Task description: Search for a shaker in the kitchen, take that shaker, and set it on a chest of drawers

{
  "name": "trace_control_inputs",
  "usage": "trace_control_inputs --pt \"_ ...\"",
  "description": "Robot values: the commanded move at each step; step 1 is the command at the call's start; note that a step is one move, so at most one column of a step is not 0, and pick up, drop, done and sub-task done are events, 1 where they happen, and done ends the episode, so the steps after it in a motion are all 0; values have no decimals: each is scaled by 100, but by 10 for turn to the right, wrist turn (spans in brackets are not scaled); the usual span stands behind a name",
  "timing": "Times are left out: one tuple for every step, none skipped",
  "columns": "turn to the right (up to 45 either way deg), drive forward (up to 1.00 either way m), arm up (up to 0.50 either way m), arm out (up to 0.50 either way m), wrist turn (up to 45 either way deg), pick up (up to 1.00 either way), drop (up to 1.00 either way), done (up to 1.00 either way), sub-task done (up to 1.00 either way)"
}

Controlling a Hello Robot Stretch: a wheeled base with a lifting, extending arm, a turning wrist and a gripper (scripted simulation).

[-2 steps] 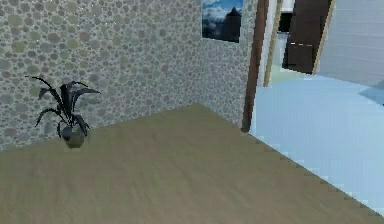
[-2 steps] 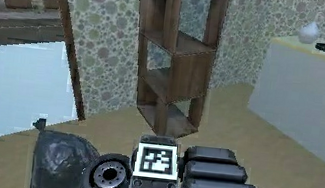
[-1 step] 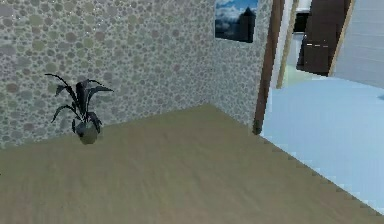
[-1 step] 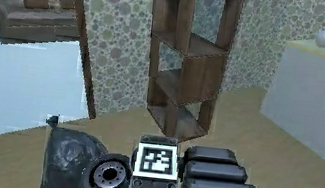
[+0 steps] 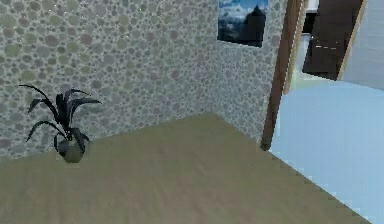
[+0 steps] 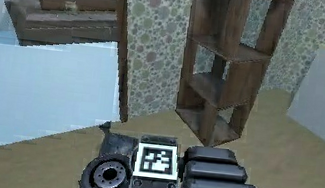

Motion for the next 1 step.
trace_control_inputs --pt "150 0 0 0 0 0 0 0 0"
